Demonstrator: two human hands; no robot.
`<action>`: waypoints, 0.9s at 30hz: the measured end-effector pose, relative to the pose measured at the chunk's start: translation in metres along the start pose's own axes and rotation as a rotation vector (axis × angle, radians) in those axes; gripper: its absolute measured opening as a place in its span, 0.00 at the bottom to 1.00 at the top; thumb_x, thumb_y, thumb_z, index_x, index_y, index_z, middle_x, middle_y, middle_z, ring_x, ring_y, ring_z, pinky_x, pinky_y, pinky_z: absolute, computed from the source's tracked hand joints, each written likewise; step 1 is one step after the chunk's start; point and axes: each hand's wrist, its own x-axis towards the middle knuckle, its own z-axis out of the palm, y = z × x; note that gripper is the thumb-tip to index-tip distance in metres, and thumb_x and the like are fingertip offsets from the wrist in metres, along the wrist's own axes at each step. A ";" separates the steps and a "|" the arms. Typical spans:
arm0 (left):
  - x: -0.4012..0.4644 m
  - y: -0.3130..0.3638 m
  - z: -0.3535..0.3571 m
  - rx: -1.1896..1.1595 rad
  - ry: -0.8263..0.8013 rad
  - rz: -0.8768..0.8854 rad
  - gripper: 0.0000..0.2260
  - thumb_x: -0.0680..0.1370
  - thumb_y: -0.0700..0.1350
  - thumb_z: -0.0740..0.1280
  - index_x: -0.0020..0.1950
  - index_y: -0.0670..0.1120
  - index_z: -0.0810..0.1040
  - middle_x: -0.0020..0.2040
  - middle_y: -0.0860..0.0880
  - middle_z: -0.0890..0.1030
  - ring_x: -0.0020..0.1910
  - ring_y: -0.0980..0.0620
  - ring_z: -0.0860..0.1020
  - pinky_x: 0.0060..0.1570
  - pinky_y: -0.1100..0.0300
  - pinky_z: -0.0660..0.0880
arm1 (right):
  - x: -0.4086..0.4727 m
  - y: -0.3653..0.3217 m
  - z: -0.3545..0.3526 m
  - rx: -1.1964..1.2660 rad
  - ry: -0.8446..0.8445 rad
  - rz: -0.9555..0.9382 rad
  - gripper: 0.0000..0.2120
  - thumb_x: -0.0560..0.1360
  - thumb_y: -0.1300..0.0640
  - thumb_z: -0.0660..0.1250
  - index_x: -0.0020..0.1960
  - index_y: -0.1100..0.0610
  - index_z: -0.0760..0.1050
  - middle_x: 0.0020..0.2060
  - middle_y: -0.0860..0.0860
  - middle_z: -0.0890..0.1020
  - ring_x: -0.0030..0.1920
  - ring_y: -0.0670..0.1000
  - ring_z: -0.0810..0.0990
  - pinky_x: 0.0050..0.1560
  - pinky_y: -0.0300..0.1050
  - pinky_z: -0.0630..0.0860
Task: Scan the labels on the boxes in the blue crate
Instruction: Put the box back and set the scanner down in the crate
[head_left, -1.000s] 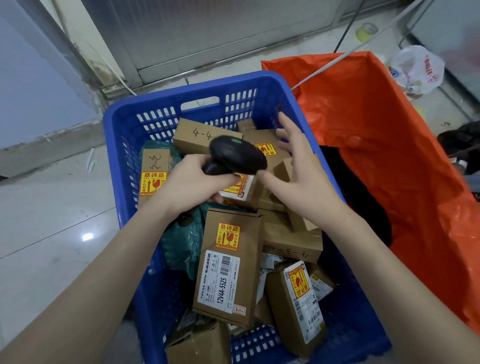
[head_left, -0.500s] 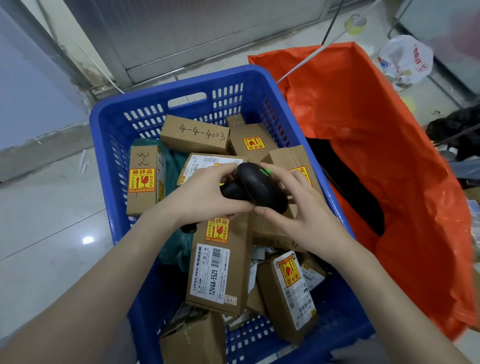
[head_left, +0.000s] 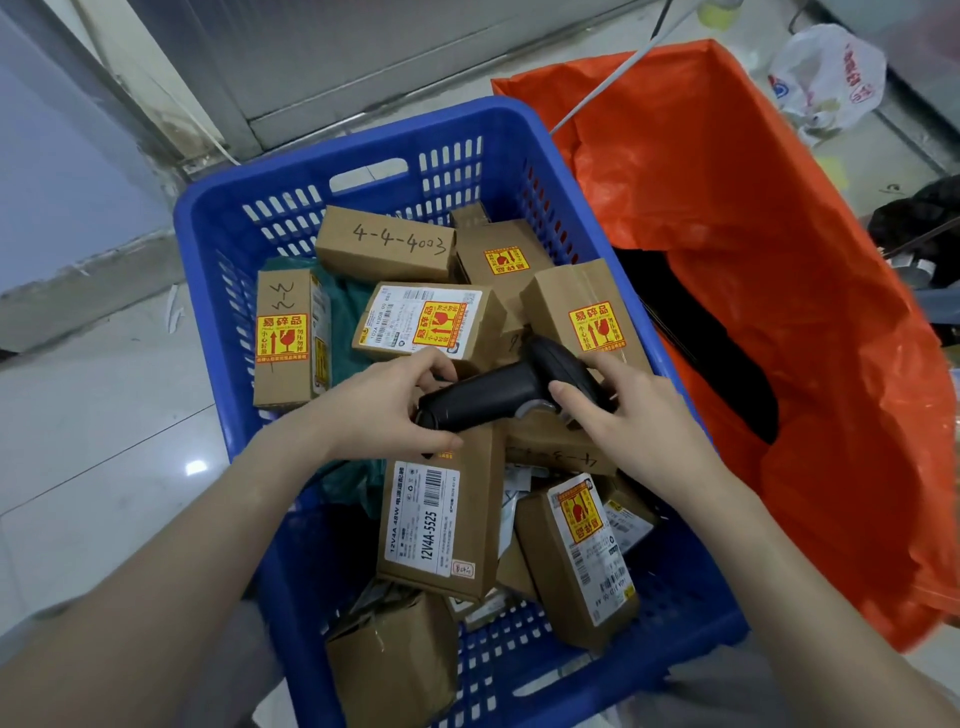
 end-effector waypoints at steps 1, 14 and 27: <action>0.001 -0.002 0.001 0.021 0.048 0.012 0.21 0.70 0.51 0.74 0.58 0.56 0.68 0.53 0.55 0.77 0.48 0.55 0.78 0.44 0.61 0.77 | 0.000 0.001 0.002 0.002 0.001 0.012 0.21 0.75 0.42 0.62 0.63 0.52 0.73 0.45 0.49 0.79 0.47 0.51 0.78 0.46 0.48 0.77; 0.009 -0.019 0.023 0.128 0.268 -0.033 0.23 0.74 0.52 0.70 0.68 0.52 0.71 0.63 0.50 0.71 0.59 0.50 0.73 0.54 0.52 0.75 | 0.000 0.000 0.031 -0.068 0.036 0.045 0.19 0.77 0.42 0.60 0.60 0.54 0.73 0.47 0.52 0.79 0.46 0.52 0.80 0.43 0.47 0.79; 0.017 -0.016 0.027 0.112 0.225 -0.012 0.26 0.74 0.44 0.71 0.70 0.50 0.67 0.64 0.49 0.69 0.60 0.50 0.72 0.54 0.57 0.74 | 0.005 0.002 0.039 -0.157 -0.011 0.061 0.22 0.79 0.51 0.60 0.71 0.55 0.66 0.61 0.54 0.73 0.54 0.54 0.77 0.47 0.44 0.74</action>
